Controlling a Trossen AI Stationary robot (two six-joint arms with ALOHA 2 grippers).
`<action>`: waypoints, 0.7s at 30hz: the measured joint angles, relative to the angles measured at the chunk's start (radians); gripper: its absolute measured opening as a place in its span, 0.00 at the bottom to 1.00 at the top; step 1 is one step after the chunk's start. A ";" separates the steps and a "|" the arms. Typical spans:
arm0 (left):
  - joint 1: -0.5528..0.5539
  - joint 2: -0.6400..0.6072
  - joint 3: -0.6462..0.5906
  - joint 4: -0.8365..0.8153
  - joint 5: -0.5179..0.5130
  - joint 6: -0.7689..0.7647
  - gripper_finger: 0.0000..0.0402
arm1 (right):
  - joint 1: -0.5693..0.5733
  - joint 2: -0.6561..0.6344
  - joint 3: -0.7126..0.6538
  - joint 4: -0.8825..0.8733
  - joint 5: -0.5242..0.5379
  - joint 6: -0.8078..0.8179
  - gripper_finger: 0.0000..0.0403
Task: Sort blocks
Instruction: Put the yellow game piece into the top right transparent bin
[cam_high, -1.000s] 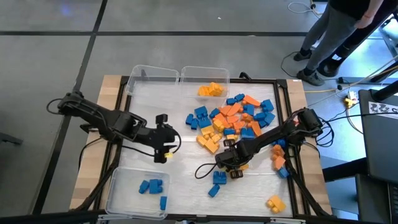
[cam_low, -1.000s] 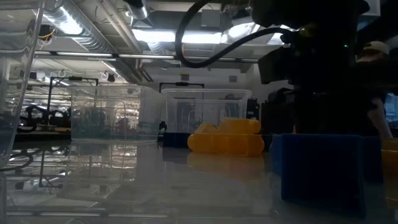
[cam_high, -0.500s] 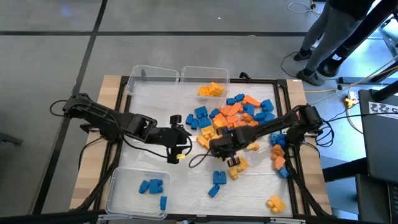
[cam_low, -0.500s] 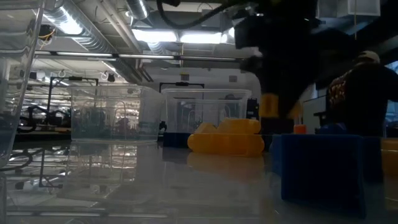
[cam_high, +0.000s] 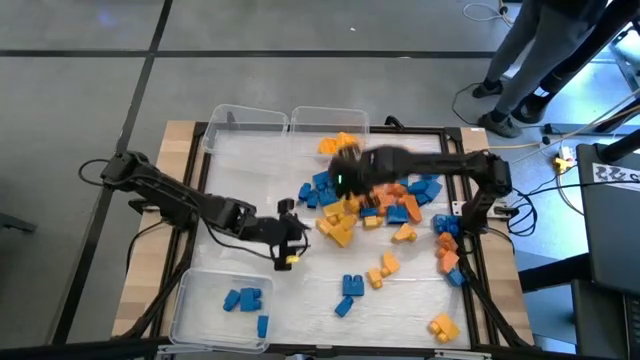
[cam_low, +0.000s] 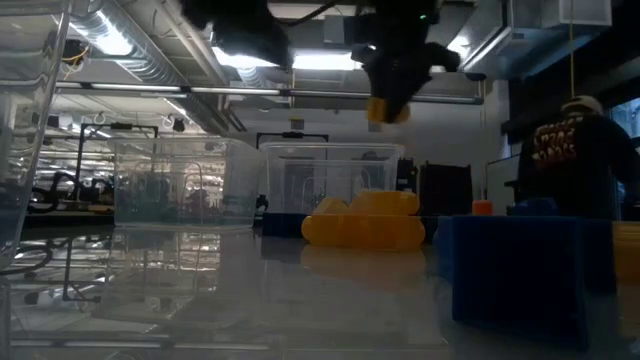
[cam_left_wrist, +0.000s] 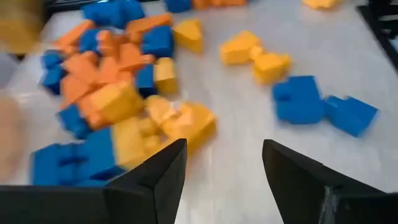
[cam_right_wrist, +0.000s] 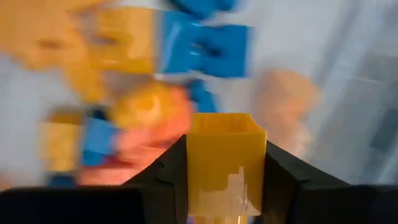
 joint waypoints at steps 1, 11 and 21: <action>0.000 -0.001 -0.017 0.037 0.000 -0.003 0.50 | -0.027 0.000 0.014 0.006 0.000 -0.032 0.33; 0.002 0.001 -0.145 0.251 0.002 -0.058 0.50 | -0.305 0.014 0.039 0.169 -0.170 -0.151 0.35; 0.002 0.050 -0.193 0.452 0.000 -0.026 0.50 | -0.430 0.088 0.038 0.235 -0.270 -0.153 0.42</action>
